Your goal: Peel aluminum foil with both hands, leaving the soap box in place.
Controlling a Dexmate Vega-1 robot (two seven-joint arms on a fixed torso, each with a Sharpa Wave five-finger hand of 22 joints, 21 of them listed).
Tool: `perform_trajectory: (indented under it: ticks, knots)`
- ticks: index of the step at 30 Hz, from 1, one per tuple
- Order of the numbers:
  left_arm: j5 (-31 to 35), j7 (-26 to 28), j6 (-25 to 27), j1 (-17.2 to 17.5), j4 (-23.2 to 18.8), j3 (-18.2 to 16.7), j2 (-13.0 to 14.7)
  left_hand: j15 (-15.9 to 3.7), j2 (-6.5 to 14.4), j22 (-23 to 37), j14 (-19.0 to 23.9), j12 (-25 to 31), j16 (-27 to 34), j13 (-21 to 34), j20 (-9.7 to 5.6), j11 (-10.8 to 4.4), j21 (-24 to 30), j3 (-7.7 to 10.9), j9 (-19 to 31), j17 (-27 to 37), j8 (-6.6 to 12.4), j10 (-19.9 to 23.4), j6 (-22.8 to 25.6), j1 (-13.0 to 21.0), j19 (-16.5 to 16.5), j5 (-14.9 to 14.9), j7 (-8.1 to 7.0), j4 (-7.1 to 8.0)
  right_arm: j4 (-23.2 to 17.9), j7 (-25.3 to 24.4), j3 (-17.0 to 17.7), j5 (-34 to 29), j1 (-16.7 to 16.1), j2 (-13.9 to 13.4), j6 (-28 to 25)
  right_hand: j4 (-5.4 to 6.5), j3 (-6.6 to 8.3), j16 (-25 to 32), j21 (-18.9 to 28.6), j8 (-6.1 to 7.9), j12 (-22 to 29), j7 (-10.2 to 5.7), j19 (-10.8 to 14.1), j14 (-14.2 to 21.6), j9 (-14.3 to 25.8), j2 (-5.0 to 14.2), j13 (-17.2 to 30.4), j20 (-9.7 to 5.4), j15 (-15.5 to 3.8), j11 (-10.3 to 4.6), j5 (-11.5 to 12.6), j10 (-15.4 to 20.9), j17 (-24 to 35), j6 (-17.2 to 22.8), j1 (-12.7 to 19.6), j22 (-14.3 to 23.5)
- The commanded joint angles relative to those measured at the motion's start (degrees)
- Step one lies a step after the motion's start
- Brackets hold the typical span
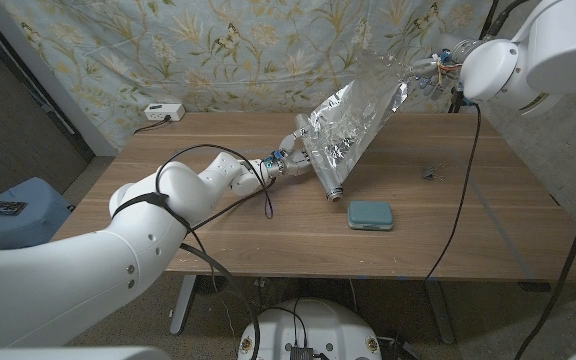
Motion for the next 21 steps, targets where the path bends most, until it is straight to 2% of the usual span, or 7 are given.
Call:
perform_trajectory:
  ticks: [1,8,9,15,16,18,21]
  knots:
    - [-0.3,-1.7,1.1,0.1,0.0,1.7,0.5,-0.56,1.2,0.3,1.2,0.3,0.0,0.3,0.08,0.09,0.4,1.44,0.3,0.3,0.03,0.2,0.3,0.7,0.1,0.2,-0.04,1.04,1.0,1.4,1.0,0.9,-0.6,-1.4,0.0,0.06,-0.73,-0.7,-0.6,-0.11,-1.1,0.23,-0.6,-1.8,-0.3,-0.25,-0.2,0.8,1.13,0.8,0.5,-1.6,-0.2,-1.8,-1.5,-0.1]
    - [-1.5,-2.9,1.9,0.3,0.0,3.6,1.1,-0.54,1.2,0.3,1.2,0.3,-0.1,0.3,0.1,0.09,0.4,1.5,0.3,0.4,0.01,0.3,0.4,0.7,0.1,0.2,-0.07,1.05,1.6,2.2,1.6,1.4,-1.1,-1.7,0.0,0.26,-1.32,-2.0,-1.9,0.01,-3.0,0.08,-2.0,-4.7,-0.8,-0.72,-0.8,2.55,3.28,2.12,0.9,-3.6,-0.9,-4.7,-2.9,-0.1]
    - [-1.7,-3.1,2.0,0.3,0.0,3.9,1.2,-0.54,1.2,0.3,1.2,0.3,-0.1,0.4,0.13,0.09,0.4,1.49,0.3,0.4,0.0,0.2,0.3,0.6,0.1,0.2,-0.07,1.09,1.7,2.5,1.4,1.3,-0.9,-1.7,0.0,0.21,-1.4,-2.3,-2.4,0.05,-3.5,0.19,-2.8,-5.6,-1.0,-0.78,-1.0,3.08,4.24,2.33,1.0,-4.2,-1.1,-5.4,-3.2,-0.1]
    - [-3.0,-3.6,2.4,0.6,0.1,5.2,1.6,-0.57,1.2,0.3,1.2,0.3,0.0,0.4,0.13,-0.03,0.5,1.53,0.4,0.4,-0.04,0.3,0.3,0.6,0.1,0.3,-0.03,1.02,2.5,2.8,-0.5,2.3,1.0,-1.5,0.0,0.11,-1.65,-3.1,-3.6,-0.04,-4.9,0.01,-4.0,-8.1,-1.4,-0.96,-1.4,4.42,5.81,3.49,1.2,-6.3,-1.6,-7.8,-3.8,-0.1]
    - [-3.2,-3.7,2.4,0.7,0.1,5.3,1.7,-0.59,1.2,0.3,1.2,0.3,-0.1,0.4,0.15,0.03,0.5,1.55,0.4,0.4,-0.07,0.2,0.3,0.6,0.1,0.3,-0.07,1.02,2.6,3.2,-0.9,2.3,1.4,-1.4,0.0,0.08,-1.75,-3.3,-3.9,-0.02,-5.0,0.06,-4.4,-8.8,-1.5,-1.08,-1.4,4.7,6.56,3.5,1.3,-6.5,-1.6,-8.2,-4.0,-0.1]
    - [-3.6,-3.8,2.4,0.7,0.1,5.7,1.9,-0.58,1.2,0.3,1.2,0.3,-0.1,0.4,0.15,0.04,0.5,1.57,0.4,0.5,-0.1,0.2,0.2,0.7,0.1,0.3,-0.06,0.98,3.0,4.4,-1.6,1.9,2.1,-1.3,0.0,-0.08,-1.82,-3.7,-4.7,0.12,-5.3,-0.01,-5.4,-10.6,-1.7,-1.07,-1.4,5.75,7.63,3.68,1.4,-7.4,-1.8,-9.0,-4.1,-0.1]
    - [-4.0,-3.9,2.4,0.8,0.1,6.2,2.0,-0.49,1.2,0.3,1.3,0.2,0.0,0.5,0.18,0.07,0.5,1.56,0.4,0.4,-0.13,0.1,0.2,0.6,0.1,0.3,-0.01,1.02,3.5,6.5,-2.1,1.0,2.8,-1.2,0.0,-0.25,-2.02,-4.0,-6.3,0.14,-5.9,0.19,-7.8,-13.3,-2.1,-1.09,-1.4,8.25,8.94,4.53,1.6,-9.6,-2.1,-10.7,-4.5,-0.1]
